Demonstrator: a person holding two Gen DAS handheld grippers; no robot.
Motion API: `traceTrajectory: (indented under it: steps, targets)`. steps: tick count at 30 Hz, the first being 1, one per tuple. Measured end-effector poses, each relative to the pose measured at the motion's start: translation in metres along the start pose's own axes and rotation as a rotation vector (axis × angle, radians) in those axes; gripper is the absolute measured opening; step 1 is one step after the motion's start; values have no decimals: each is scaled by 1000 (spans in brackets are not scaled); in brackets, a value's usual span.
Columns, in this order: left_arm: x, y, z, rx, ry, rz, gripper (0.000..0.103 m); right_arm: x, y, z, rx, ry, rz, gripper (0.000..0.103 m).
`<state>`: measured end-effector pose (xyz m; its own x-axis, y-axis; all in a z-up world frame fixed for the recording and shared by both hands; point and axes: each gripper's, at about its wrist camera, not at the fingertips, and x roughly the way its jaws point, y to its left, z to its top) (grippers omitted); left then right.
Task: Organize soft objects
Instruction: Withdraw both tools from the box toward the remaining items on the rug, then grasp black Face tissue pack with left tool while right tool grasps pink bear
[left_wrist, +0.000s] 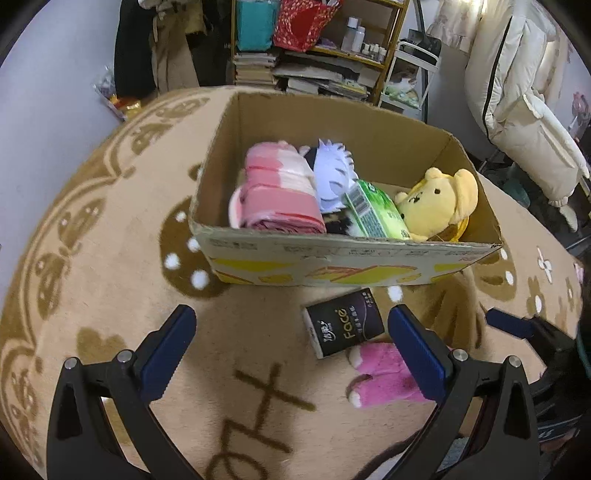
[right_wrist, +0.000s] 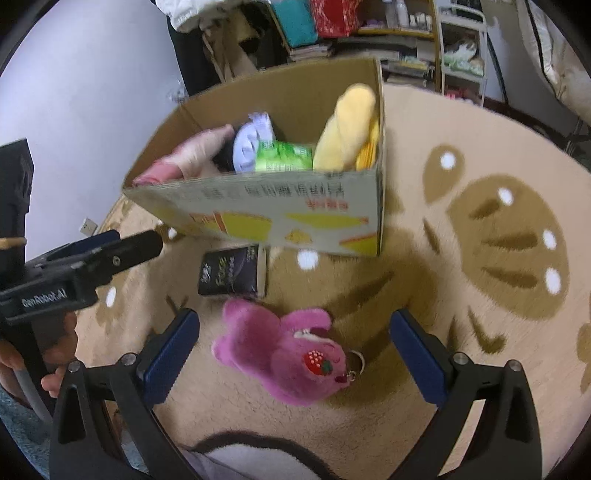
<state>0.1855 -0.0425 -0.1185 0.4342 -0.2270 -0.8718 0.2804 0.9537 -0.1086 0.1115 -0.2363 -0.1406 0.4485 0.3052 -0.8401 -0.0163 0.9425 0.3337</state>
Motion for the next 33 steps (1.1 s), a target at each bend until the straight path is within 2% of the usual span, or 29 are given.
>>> traceTrajectory:
  steps: [9,25,33]
  targets:
    - [22,-2,-4,-28,42,-28,102,26,2,-7,-25,77,-3,103]
    - [64,-16,-5,13,110,-62,102,65,5,-6,-31,167,17,103]
    - [83,-20,-3,21,146,-79,102,74,6,-3,-42,170,27,103]
